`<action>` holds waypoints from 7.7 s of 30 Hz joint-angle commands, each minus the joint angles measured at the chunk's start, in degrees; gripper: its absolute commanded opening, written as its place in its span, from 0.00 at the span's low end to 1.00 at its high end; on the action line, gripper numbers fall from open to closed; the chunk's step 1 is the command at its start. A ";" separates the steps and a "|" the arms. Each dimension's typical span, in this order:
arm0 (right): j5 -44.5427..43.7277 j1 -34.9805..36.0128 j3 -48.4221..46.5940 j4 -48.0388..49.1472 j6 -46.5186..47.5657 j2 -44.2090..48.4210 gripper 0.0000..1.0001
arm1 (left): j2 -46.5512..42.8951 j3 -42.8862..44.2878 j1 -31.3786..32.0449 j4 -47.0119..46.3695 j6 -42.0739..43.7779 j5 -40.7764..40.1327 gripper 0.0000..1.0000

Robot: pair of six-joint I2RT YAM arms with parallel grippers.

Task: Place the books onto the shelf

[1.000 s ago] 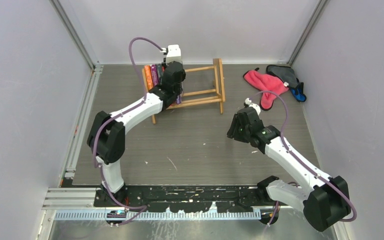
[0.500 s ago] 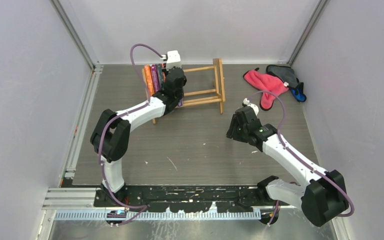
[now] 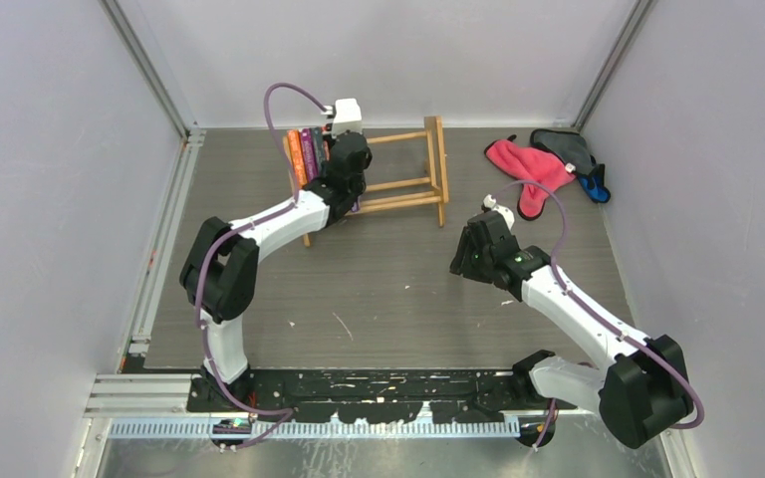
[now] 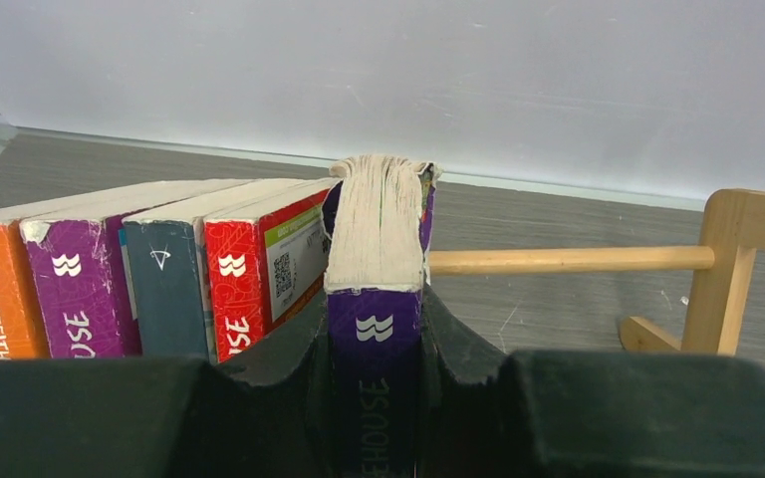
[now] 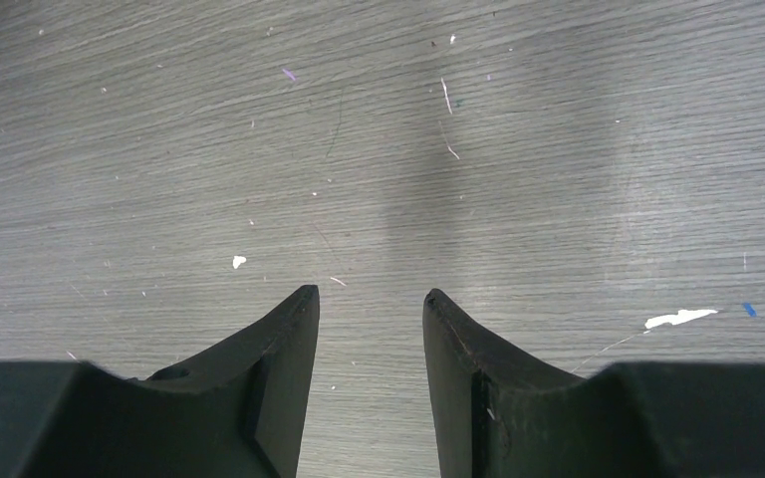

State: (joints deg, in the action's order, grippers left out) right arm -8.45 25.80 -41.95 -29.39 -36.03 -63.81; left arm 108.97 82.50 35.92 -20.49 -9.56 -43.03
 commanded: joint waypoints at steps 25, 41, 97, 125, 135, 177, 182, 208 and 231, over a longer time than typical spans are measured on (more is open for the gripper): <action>0.63 -0.08 -2.33 1.80 0.61 0.74 0.48 | -5.08 3.87 -0.86 3.61 -0.86 -2.53 0.44; 0.12 -0.05 -3.08 0.65 1.20 1.61 0.48 | -2.93 3.98 -0.53 6.74 -3.62 -2.37 0.43; 4.45 3.31 -87.23 -2.35 4.38 -68.98 0.01 | -25.02 -12.27 -19.71 33.77 -32.26 5.76 0.45; 11.92 8.94 -98.14 -3.63 2.48 -77.68 0.01 | -16.19 -12.47 -22.52 30.85 -40.92 21.99 0.43; 13.03 11.36 -98.72 -3.22 1.77 -78.12 0.01 | -17.16 -12.89 -22.47 30.87 -40.89 23.22 0.43; 5.93 8.06 -83.73 -0.58 8.68 -64.09 0.24 | -25.79 -11.31 -20.36 43.94 -40.04 10.64 0.48; 4.96 8.11 -81.10 0.01 8.94 -61.83 0.24 | -28.72 -13.10 -20.32 44.79 -40.60 8.40 0.48; 4.75 12.44 -90.01 -5.51 10.30 -64.28 0.25 | -33.90 -16.14 -20.32 46.19 -43.08 5.33 0.48; 0.70 11.85 -86.15 -4.89 11.70 -62.32 0.25 | -34.56 -17.54 -20.36 44.41 -41.77 3.90 0.48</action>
State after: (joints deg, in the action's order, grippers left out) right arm -6.48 37.45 -128.35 -36.47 -25.32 -128.29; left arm 75.77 65.01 15.42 26.39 -52.03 -37.08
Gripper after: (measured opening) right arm 0.252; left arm 0.480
